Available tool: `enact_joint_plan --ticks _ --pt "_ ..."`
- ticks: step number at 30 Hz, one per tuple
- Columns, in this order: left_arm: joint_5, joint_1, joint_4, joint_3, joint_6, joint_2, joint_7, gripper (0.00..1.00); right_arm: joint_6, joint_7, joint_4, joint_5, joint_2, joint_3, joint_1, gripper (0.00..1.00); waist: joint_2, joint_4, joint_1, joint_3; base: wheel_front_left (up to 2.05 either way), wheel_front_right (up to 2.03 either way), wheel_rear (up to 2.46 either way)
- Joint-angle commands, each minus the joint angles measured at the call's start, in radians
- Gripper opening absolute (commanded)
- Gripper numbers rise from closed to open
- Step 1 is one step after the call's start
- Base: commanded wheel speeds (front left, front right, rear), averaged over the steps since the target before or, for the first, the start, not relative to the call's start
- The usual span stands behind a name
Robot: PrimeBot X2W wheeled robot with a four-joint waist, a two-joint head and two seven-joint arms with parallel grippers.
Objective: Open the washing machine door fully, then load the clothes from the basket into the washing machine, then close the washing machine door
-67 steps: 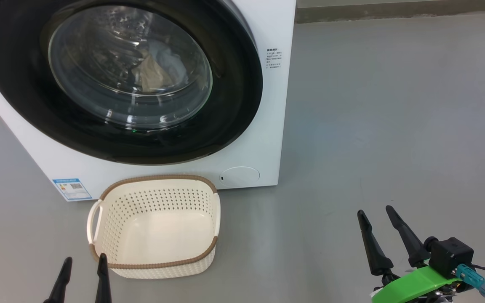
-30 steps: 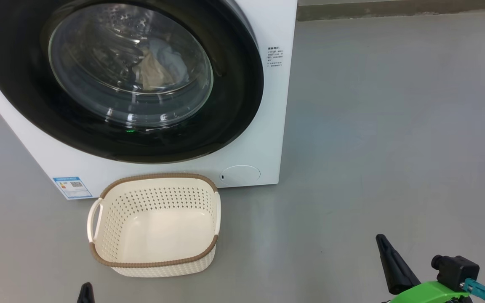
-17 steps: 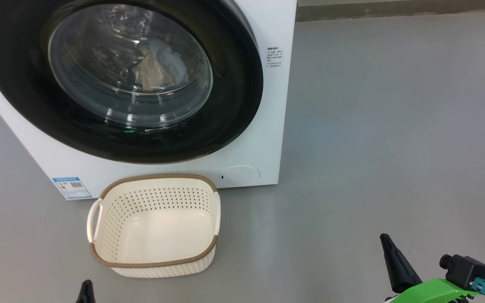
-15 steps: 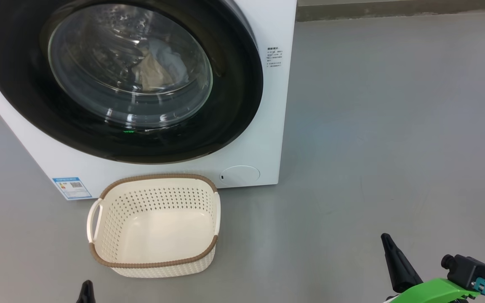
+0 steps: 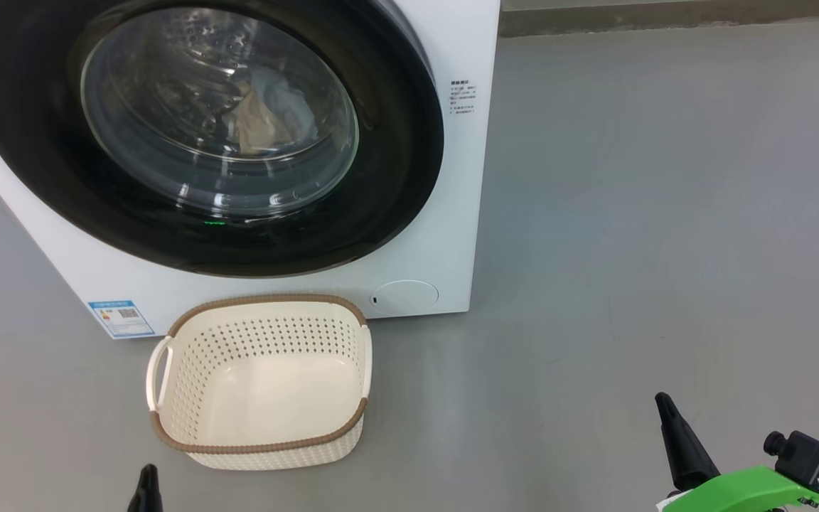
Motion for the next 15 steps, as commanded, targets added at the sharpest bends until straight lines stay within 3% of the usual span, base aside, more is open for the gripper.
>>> enact_joint_plan --ticks 1,15 --pt "-0.041 -0.053 -0.017 0.021 -0.009 0.016 0.009 0.00 -0.001 0.010 -0.030 0.037 0.001 -0.003 -0.043 0.00 0.0000 0.000 -0.0001 0.000 0.00 0.00 0.00" --pt "-0.187 -0.081 -0.003 0.029 -0.020 0.019 0.047 0.00 -0.001 0.047 -0.034 0.173 0.005 -0.023 -0.050 0.00 0.0000 -0.001 -0.0001 -0.001 0.00 0.00 0.00"
